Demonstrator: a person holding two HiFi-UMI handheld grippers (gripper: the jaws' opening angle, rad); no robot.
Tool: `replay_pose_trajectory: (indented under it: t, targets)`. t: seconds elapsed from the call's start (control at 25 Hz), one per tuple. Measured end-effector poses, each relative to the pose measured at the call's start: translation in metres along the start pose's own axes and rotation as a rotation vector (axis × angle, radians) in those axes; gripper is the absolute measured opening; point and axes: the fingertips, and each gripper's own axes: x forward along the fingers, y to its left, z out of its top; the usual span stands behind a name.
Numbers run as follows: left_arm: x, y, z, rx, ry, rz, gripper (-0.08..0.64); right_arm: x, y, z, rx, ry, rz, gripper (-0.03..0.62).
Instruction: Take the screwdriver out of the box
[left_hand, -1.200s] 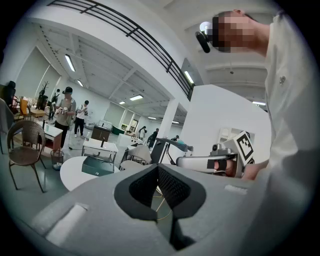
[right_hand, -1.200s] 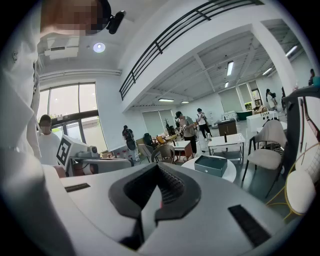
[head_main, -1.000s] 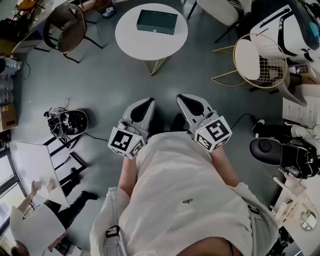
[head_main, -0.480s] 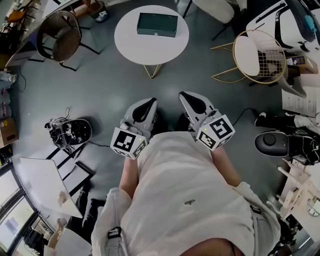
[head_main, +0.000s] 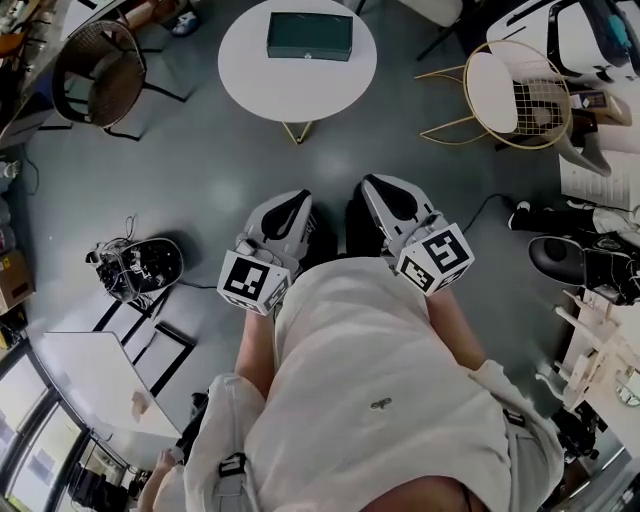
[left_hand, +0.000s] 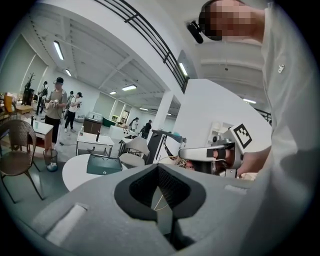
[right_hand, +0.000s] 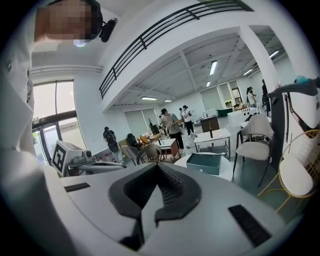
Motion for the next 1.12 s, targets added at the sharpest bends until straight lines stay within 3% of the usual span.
replay_pose_trajectory:
  t: [0.28,0.68,1.12]
  targets:
    - [0.039,0.031,0.009,-0.031,0.027,0.041,0.009,0.040,-0.042,0.017,0.006,0.013,0.043,0.006]
    - [0.143,0.069,0.073,-0.049,0.006,0.181,0.009,0.105,-0.131,0.098,-0.022,-0.008,0.216,0.006]
    - [0.232,0.102,0.071,-0.136,0.030,0.322,0.011,0.161,-0.212,0.112,-0.078,0.111,0.362,0.006]
